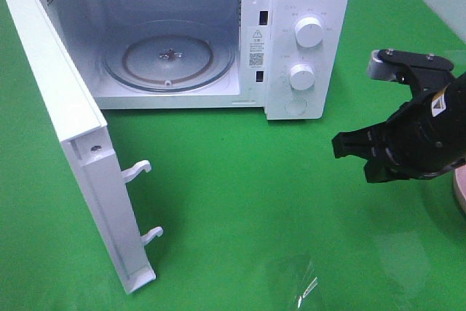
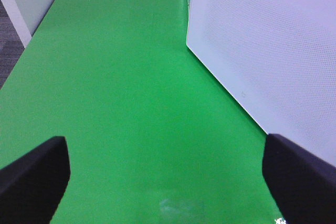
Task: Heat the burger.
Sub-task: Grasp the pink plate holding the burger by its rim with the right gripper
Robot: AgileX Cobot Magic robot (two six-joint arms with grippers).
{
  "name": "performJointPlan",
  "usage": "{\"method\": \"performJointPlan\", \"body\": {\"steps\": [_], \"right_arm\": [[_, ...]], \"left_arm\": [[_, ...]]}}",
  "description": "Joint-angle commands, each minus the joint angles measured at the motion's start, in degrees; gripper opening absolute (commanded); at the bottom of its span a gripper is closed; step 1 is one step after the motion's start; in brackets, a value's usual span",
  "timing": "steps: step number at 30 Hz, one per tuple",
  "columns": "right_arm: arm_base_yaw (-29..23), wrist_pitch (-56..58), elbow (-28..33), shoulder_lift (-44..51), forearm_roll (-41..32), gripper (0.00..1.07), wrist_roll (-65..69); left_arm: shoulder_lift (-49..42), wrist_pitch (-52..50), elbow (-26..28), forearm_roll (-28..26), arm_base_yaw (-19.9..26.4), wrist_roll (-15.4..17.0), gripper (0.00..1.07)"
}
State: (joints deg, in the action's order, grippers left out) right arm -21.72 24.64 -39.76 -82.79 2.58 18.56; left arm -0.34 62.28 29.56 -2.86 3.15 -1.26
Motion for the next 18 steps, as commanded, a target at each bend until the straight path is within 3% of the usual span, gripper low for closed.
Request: {"method": "performJointPlan", "body": {"steps": [1,5,7,8,9,10,11,12,13,14,15,16,17,18], "right_arm": [[0.3,4.4,-1.1,1.1,3.2,0.1,-0.7],[0.3,11.5,-4.3,2.3,6.7,0.16,-0.8],[0.3,16.7,-7.0,2.8,8.2,0.26,-2.8],[0.3,16.7,-7.0,2.8,8.2,0.26,-2.8],[0.3,17.8,-8.2,2.8,8.8,0.35,-4.1],[0.3,17.8,-8.2,2.8,8.8,0.35,-4.1],[0.3,18.5,-9.2,2.8,9.4,0.47,-4.6],[0.3,18.5,-9.2,2.8,9.4,0.47,-4.6],[0.3,18.7,-9.7,2.8,9.6,0.64,-6.0],[0.3,18.7,-9.7,2.8,9.6,0.64,-6.0],[0.3,18.6,-10.0,2.8,9.6,0.8,-7.3],[0.3,18.6,-10.0,2.8,9.6,0.8,-7.3],[0.3,18.6,-10.0,2.8,9.7,0.94,-8.7],[0.3,18.6,-10.0,2.8,9.7,0.94,-8.7]], "left_arm": [[-0.9,-0.9,-0.1,-0.2,-0.1,-0.1,0.91],[-0.9,-0.9,-0.1,-0.2,-0.1,-0.1,0.91],[-0.9,-0.9,-0.1,-0.2,-0.1,-0.1,0.91],[-0.9,-0.9,-0.1,-0.2,-0.1,-0.1,0.91],[-0.9,-0.9,-0.1,-0.2,-0.1,-0.1,0.91],[-0.9,-0.9,-0.1,-0.2,-0.1,-0.1,0.91],[-0.9,-0.9,-0.1,-0.2,-0.1,-0.1,0.91],[-0.9,-0.9,-0.1,-0.2,-0.1,-0.1,0.91],[-0.9,-0.9,-0.1,-0.2,-0.1,-0.1,0.91],[-0.9,-0.9,-0.1,-0.2,-0.1,-0.1,0.91],[-0.9,-0.9,-0.1,-0.2,-0.1,-0.1,0.91],[-0.9,-0.9,-0.1,-0.2,-0.1,-0.1,0.91],[-0.9,-0.9,-0.1,-0.2,-0.1,-0.1,0.91],[-0.9,-0.9,-0.1,-0.2,-0.1,-0.1,0.91]]}}
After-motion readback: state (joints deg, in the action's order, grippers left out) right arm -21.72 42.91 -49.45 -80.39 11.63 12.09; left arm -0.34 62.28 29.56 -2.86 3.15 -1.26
